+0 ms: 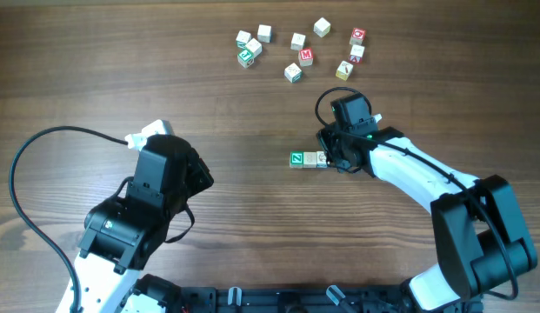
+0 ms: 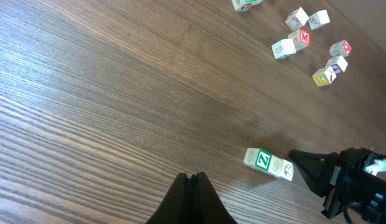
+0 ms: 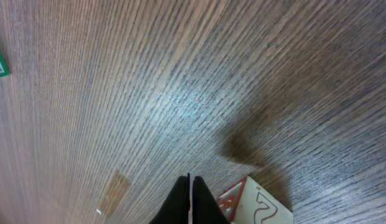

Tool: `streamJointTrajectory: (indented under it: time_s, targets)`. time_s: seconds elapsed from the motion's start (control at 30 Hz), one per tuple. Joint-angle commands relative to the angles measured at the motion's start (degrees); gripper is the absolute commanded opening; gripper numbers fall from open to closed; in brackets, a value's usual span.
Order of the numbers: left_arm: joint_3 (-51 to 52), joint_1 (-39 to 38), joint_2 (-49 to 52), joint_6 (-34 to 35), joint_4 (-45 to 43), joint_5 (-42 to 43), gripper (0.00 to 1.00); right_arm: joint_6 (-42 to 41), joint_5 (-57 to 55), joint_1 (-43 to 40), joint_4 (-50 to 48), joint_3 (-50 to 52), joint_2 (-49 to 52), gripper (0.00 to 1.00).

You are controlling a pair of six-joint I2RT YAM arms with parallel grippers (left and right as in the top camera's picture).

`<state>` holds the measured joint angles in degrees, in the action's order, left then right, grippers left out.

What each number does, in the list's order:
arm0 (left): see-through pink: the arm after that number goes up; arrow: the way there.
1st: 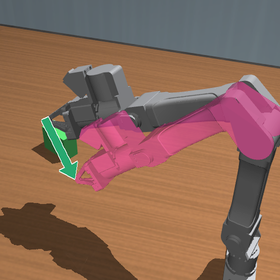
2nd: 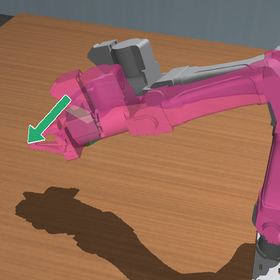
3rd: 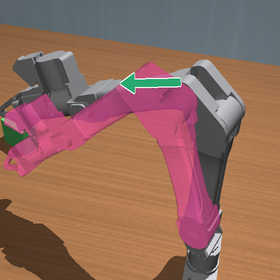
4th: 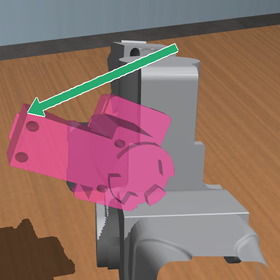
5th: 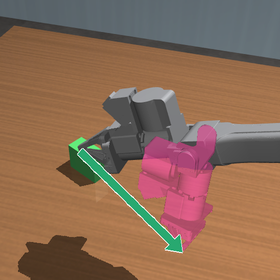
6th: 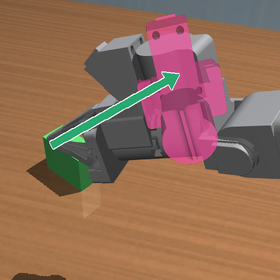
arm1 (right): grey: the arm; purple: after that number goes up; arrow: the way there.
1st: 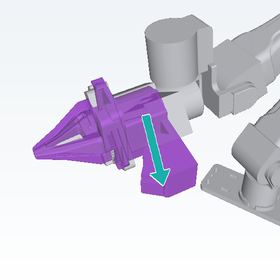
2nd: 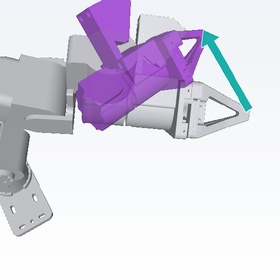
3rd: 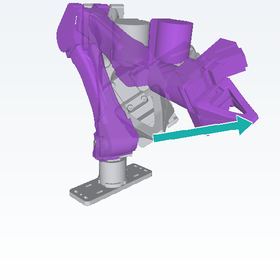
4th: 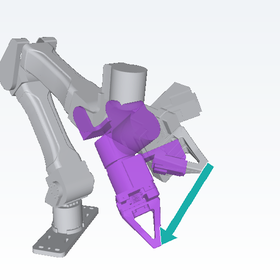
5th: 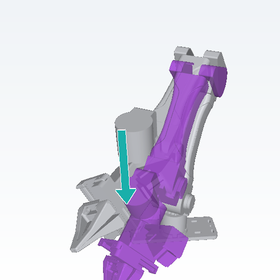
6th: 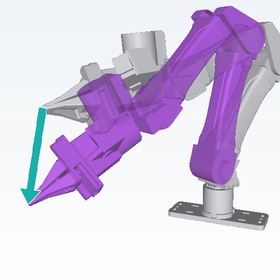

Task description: Form a horizontal line

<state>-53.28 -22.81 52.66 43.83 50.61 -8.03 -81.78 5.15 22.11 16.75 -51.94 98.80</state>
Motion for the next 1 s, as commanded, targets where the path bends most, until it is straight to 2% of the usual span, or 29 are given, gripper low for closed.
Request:
streamJointTrajectory:
  time_s: [0.0,0.97]
  targets:
    - [0.0,0.1,0.1,0.4,0.1,0.3,0.04,0.9,0.7,0.2,0.3,-0.5,1.0,0.05]
    - [0.0,0.1,0.1,0.3,0.1,0.3,0.04,0.8,0.8,0.2,-0.3,-0.5,1.0,0.05]
